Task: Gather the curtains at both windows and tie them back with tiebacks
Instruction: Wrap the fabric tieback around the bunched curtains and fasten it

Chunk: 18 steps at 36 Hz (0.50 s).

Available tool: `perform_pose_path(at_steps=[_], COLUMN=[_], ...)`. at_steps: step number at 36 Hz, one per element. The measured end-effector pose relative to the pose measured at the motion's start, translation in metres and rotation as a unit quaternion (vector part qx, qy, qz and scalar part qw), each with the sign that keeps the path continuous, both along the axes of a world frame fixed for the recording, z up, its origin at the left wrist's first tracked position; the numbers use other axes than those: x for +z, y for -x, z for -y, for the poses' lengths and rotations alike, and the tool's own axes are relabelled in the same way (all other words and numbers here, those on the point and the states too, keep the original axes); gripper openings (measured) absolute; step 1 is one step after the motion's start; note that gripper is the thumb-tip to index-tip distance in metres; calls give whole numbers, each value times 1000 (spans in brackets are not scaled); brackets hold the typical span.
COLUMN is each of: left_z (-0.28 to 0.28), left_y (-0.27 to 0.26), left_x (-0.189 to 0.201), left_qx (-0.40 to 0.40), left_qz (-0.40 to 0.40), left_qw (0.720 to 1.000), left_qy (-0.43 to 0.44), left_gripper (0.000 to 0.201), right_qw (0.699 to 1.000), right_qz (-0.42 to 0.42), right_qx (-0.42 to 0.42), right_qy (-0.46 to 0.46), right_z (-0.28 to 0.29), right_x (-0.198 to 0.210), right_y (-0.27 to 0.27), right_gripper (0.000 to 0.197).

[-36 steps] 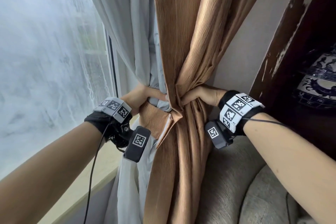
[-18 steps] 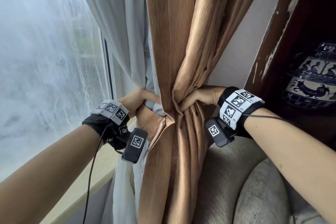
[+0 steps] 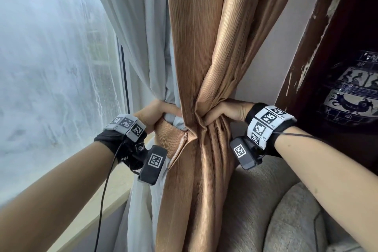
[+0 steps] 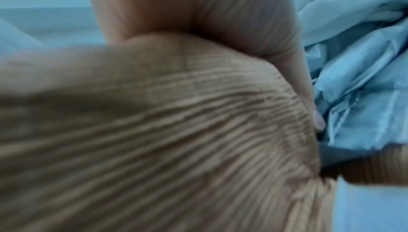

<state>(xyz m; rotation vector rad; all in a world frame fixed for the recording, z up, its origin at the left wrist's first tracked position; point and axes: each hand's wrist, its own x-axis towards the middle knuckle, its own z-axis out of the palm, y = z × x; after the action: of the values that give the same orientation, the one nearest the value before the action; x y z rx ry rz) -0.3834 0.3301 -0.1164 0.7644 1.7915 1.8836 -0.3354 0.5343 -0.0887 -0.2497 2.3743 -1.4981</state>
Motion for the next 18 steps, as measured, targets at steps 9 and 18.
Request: perform_pose_path(at_steps=[9,18], left_z=[0,0], left_y=[-2,0], left_x=[-11,-14], left_qx=[59,58], left_qz=[-18,18], left_qw=[997,998], left_qy=[-37,-35], left_gripper=[28,20], right_qw=[997,991], right_qz=[-28,-103], right_qx=[-64,-83], right_qy=[21,-1], right_z=[-1,4], right_x=[-7,-9], right_y=[3,1], right_gripper=[21,42])
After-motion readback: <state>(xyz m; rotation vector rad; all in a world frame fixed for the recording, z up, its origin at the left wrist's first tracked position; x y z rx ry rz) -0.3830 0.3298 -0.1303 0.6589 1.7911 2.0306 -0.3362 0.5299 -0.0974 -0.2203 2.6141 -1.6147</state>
